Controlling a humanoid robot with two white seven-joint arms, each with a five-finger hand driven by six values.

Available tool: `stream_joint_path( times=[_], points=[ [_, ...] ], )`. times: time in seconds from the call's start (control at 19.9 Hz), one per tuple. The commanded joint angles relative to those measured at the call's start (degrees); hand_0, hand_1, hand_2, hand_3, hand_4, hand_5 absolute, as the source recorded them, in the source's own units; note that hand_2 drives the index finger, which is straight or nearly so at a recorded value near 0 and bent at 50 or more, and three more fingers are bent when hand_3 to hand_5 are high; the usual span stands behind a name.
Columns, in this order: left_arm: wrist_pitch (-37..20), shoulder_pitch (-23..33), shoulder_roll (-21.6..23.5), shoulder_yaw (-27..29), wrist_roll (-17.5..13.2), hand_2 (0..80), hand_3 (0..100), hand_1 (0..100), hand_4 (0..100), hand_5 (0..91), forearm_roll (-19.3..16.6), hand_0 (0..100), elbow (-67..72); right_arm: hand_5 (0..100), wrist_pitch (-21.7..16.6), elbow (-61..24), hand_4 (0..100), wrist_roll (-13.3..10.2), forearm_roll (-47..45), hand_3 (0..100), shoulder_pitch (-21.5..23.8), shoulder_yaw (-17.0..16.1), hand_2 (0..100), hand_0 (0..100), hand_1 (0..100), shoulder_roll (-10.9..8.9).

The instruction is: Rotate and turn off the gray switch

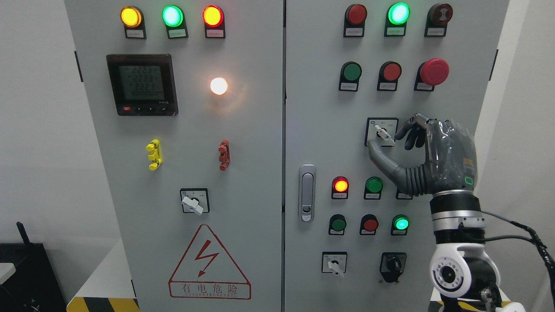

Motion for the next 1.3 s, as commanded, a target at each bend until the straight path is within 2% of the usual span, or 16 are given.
stream_joint_path(
  times=[0.0,0.45,1.25],
  points=[
    [0.03,0.0,0.0,-0.09,0.02,0.0,0,39,0,0.0,0.0,12,0.79,99,0.04,1.07,85,0.01,0.28,84,-0.58,0.34,62,8,40,0.11],
    [0.03,0.0,0.0,-0.09,-0.06,0.0,0,39,0,0.0,0.0,12,0.79,99,0.04,2.04,85,0.01,0.46,84,-1.2,0.43,63,12,42,0.11],
    [0.03,0.0,0.0,-0.09,0.02,0.0,0,39,0,0.0,0.0,12,0.79,100,1.53,2.4,85,0.01,1.25,85,-1.64,0.78,64,14,43,0.11]
  ],
)
